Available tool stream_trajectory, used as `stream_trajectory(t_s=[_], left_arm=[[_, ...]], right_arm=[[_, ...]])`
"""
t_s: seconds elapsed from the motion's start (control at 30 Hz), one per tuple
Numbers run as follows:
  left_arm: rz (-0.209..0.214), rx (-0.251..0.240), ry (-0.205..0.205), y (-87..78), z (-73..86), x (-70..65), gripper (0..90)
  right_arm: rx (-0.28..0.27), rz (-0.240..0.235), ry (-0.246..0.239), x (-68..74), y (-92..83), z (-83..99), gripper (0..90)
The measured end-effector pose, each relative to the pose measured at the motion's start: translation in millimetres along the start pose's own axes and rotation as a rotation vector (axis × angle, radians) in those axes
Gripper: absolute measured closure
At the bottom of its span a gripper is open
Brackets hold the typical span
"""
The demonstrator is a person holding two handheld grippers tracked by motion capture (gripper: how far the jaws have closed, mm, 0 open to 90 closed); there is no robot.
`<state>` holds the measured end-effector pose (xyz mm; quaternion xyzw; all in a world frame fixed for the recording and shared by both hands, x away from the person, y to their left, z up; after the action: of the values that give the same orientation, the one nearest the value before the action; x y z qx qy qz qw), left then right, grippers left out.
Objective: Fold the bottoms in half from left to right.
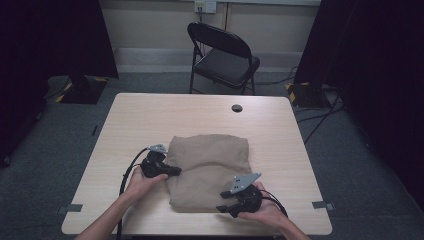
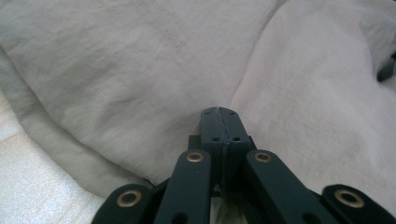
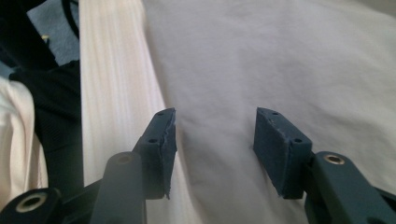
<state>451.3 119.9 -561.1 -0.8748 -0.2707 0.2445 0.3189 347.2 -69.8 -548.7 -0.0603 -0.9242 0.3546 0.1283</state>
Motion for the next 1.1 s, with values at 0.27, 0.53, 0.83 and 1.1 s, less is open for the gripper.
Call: stream_trajectory(t_s=[0.27,0.53,0.83,1.1], left_arm=[[-0.001,0.000,-0.008,-4.3,2.5,5.2,90.0],[-0.020,0.000,-0.010,-6.6,3.3,9.1,90.0],[-0.012,-0.002,-0.017,-6.7,3.6,9.5,90.0],[-0.010,0.001,-0.010,-6.0,3.5,6.6,89.5]], right_arm=[[0.032,-0.001,0.014,-3.9,-18.2,18.6,51.9],[0.034,0.033,-0.001,-7.6,-26.1,26.7,47.2],[0.008,0.069,-0.097,-8.8,-18.5,31.2,54.7],[0.039,0.138,-0.085,-19.4,-21.1,28.5,83.8]])
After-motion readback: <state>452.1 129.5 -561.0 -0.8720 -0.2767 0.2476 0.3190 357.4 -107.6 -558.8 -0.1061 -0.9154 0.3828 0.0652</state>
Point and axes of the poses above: each handheld gripper's, and its own axes: y roughly forward along the jaws, z roughly out of its underside, x roughly to its left, the point moved 10 cm from there along y, roughly forward along the jaws, and after that the axes turned 7 degrees about -z, right-handed, at the moved point
